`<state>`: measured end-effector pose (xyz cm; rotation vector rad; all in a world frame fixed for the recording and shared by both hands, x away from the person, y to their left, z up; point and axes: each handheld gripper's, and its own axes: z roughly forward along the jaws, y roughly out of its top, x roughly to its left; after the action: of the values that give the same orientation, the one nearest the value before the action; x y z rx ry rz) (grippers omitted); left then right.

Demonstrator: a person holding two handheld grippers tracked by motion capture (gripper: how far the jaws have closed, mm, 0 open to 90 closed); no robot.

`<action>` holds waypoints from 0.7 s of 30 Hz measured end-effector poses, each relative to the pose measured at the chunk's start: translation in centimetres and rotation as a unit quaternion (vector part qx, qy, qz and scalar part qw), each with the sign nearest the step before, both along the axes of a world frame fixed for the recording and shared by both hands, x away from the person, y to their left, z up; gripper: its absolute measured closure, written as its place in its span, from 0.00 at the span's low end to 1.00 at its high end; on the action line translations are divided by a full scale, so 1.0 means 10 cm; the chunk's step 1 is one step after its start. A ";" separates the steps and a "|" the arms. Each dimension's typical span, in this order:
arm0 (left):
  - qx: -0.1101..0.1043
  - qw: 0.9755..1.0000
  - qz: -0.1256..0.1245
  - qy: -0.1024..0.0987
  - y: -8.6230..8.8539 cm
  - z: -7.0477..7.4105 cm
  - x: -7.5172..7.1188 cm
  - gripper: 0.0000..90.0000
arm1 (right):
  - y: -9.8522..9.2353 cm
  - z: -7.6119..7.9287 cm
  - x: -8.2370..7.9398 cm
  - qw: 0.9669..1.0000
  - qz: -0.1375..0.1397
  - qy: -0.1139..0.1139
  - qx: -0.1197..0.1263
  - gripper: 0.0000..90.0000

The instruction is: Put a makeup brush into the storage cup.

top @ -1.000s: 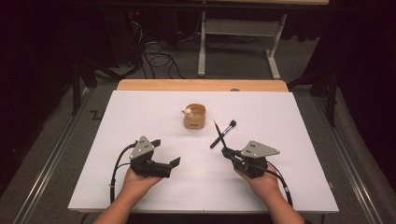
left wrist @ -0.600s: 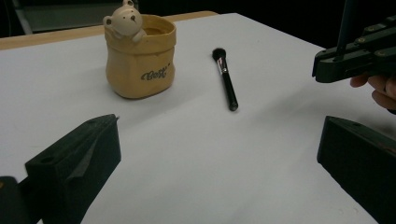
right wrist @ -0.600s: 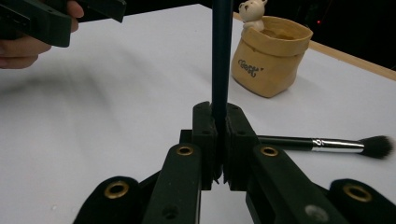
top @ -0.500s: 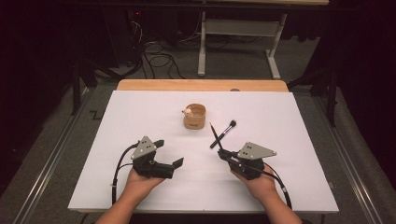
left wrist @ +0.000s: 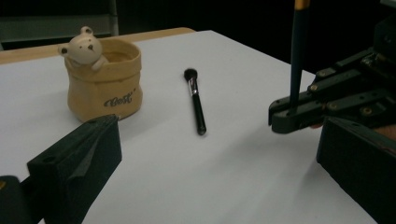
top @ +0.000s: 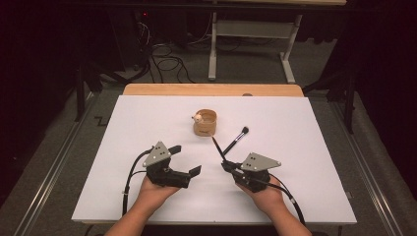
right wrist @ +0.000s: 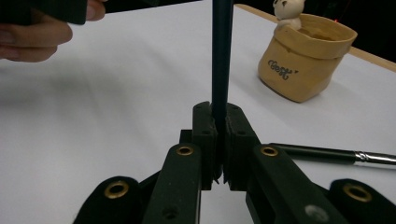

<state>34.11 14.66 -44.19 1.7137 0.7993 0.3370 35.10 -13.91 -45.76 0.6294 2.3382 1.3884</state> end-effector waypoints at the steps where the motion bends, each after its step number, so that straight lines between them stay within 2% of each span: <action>1: -0.001 1.000 -0.002 -0.003 -0.02 0.02 0.01 0.01 | 0.02 0.00 0.00 1.000 0.002 -0.002 -0.002 0.96; 8: -0.009 1.000 -0.008 -0.010 -0.08 0.08 0.05 0.02 | 0.09 0.01 0.03 1.000 0.009 -0.007 0.005 0.96; 13: -0.008 1.000 -0.006 -0.011 -0.09 0.15 0.12 0.02 | 0.12 0.06 0.08 1.000 0.000 -0.009 0.006 0.96; 15: -0.011 1.000 -0.006 -0.009 -0.10 0.19 0.16 0.03 | 0.12 0.09 0.13 1.000 -0.004 -0.016 0.000 0.96; 21: -0.039 0.999 -0.017 0.000 -0.16 0.26 0.29 0.04 | 0.12 0.13 0.24 1.000 -0.015 -0.017 0.007 0.96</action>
<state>37.00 13.11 -41.61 1.6524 0.7727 0.2781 37.46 -12.75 -44.45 0.6388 2.2857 1.3917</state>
